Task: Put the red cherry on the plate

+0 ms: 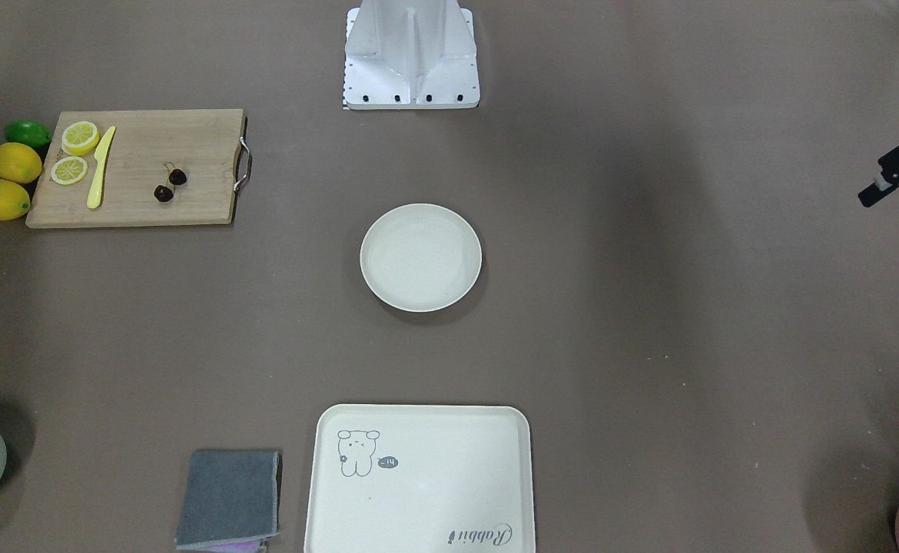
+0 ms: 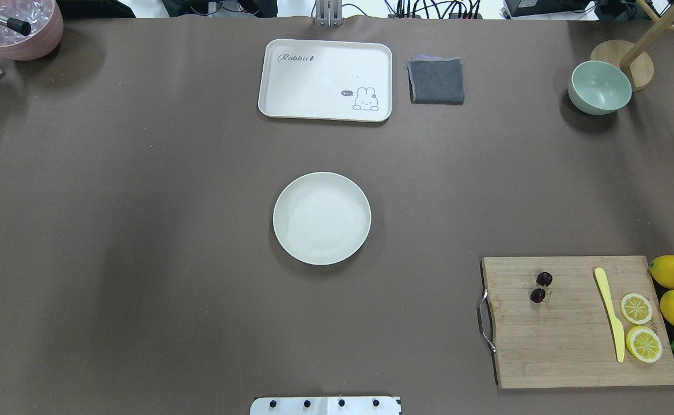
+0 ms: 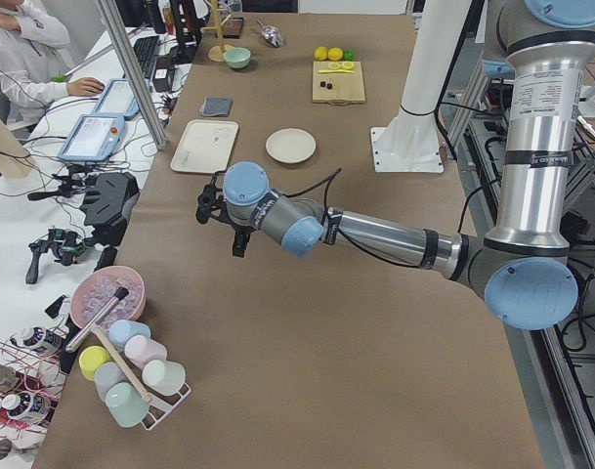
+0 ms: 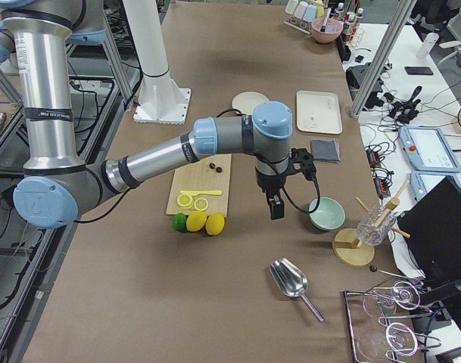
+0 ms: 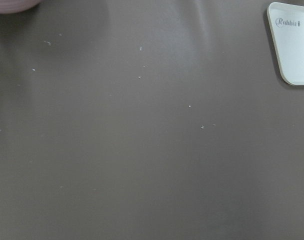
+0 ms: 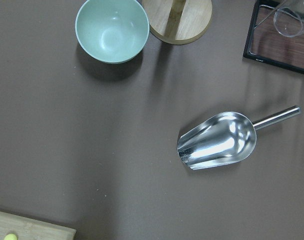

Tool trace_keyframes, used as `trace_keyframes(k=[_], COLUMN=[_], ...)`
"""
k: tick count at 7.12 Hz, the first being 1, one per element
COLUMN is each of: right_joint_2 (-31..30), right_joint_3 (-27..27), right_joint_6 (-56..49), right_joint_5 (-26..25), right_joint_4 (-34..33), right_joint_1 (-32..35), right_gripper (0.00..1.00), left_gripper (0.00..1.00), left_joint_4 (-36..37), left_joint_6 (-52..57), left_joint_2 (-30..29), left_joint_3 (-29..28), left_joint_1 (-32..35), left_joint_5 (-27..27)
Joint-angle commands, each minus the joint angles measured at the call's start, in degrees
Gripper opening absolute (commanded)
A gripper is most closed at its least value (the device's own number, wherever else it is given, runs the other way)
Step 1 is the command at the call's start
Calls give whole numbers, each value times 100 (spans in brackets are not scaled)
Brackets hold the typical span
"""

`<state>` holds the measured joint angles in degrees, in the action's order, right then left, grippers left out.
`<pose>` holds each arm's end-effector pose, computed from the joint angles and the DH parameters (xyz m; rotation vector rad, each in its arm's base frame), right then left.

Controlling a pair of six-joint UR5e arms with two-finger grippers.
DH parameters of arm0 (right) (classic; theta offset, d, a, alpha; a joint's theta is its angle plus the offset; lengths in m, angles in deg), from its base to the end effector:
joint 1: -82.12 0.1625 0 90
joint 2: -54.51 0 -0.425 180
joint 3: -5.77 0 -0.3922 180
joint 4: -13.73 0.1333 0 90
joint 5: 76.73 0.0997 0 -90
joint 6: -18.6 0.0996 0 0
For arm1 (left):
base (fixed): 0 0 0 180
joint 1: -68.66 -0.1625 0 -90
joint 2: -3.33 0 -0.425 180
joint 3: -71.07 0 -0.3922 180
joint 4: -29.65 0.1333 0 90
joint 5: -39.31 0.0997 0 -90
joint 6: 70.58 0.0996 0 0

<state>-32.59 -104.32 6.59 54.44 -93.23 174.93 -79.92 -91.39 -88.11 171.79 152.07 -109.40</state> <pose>0.0917 -0.4857 0.4979 0.1927 -0.7000 -0.1913 0.0102 -0.5083 0.4963 0.2525 1.0844 0.0616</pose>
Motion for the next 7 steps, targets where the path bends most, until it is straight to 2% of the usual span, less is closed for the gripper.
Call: trace_keyframes(k=[1, 3, 4, 6, 7], right_joint_2=[-9, -17, -17, -70, -70], right_joint_3=[-4, 5, 13, 31, 22], right_joint_6=[-3, -3, 6, -3, 6], right_joint_5=[5, 5, -4, 5, -4], right_joint_4=[0, 0, 0, 0, -9], right_joint_1=[0, 0, 0, 0, 0], right_gripper=[100, 100, 100, 100, 100], left_gripper=[97, 97, 97, 97, 97], left_joint_4=[682, 858, 876, 885, 885], left_joint_6=[1075, 1788, 2156, 2380, 2389], left_joint_2=[73, 441, 608, 627, 627], left_joint_3=[-25, -139, -270, -587, -701], left_joint_1=[446, 675, 842, 1028, 1080], left_joint_5=[9, 175, 524, 1035, 1098])
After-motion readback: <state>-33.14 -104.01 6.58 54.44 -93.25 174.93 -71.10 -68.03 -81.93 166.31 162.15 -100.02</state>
